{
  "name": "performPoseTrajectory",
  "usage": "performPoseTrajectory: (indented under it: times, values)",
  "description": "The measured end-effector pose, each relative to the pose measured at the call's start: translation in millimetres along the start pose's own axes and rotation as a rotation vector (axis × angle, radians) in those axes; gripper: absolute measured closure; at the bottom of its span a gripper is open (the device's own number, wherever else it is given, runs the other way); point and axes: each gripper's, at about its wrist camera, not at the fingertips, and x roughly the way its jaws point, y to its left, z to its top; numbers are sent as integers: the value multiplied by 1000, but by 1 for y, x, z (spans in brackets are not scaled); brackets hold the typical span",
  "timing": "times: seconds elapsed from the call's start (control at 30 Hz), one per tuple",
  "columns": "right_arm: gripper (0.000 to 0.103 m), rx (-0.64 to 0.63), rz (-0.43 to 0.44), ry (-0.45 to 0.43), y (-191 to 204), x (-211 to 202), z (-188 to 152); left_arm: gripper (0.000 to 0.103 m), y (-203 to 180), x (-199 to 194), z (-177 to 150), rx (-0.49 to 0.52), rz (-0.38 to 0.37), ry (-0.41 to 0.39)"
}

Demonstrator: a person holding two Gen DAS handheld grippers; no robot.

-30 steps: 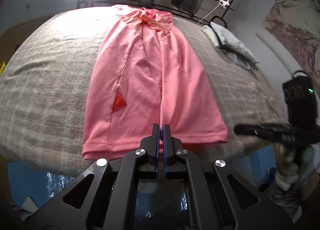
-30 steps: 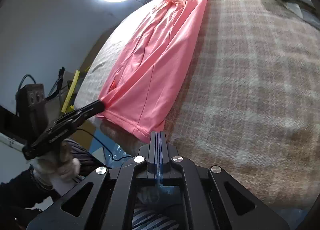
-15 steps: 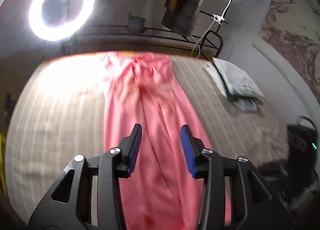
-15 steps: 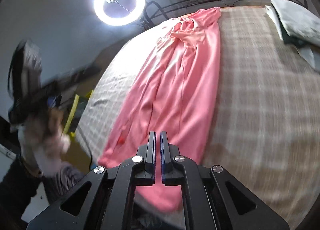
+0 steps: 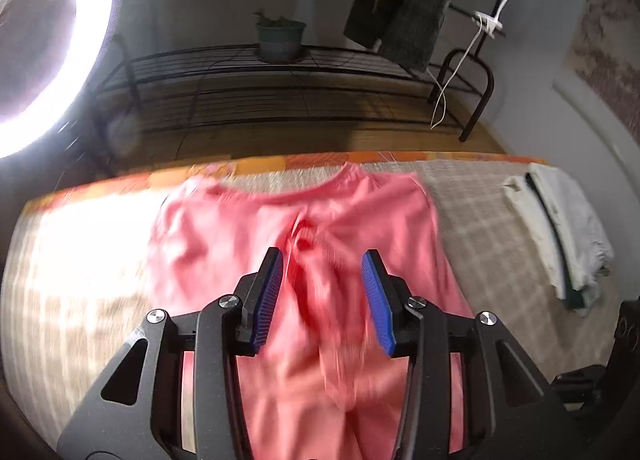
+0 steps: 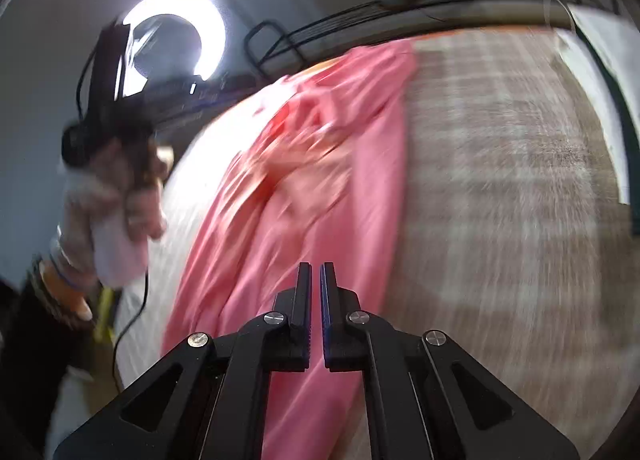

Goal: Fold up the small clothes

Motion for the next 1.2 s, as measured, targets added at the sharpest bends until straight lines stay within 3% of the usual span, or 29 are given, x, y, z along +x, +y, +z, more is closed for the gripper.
performPoseTrajectory:
  times: [0.13,0.17,0.2,0.27,0.37,0.47,0.5,0.53,0.57,0.6,0.67,0.73,0.83,0.93,1.0,1.03,1.07,1.2]
  values:
    - [100,91,12,-44,-30,16,31,60,-18,39,33,59,-53,25]
    - [98,110,10,-56,-37,20,39,52,-23,46,39,70,-71,36]
    - [94,124,11,-58,-41,23,44,48,-29,52,43,79,-84,42]
    - [74,141,17,-63,-49,30,50,44,-43,67,51,120,-115,63]
    - [74,157,49,-78,-56,37,57,44,-60,88,55,197,-88,97]
    - [74,153,47,-74,-58,38,63,44,-65,103,55,192,-105,127]
    - [74,148,41,-75,-57,39,65,47,-65,105,55,186,-113,129]
    - [74,144,36,-76,-56,42,68,66,-66,106,55,187,-122,126]
    - [74,131,24,-75,-53,43,69,99,-66,107,56,193,-112,125]
    - [74,120,13,-75,-51,47,72,103,-67,108,55,201,-93,123]
    - [76,96,-11,-77,-43,52,74,103,-65,105,55,218,-48,93]
    - [101,76,-19,-62,-40,60,75,103,-59,99,58,190,-34,49]
    - [103,53,-60,-58,-31,70,73,103,-48,94,63,163,31,4]
    - [103,68,-101,-92,-31,68,73,103,-39,88,66,133,-29,-16]
    - [103,99,-79,-87,-37,70,74,80,-39,93,69,121,-79,44]
    - [103,109,-66,-87,-39,71,75,56,-41,96,69,123,-90,65]
    - [103,119,-57,-89,-41,71,75,48,-45,97,68,137,-84,60]
    - [103,142,-32,-87,-44,64,70,49,-60,107,59,196,-95,101]
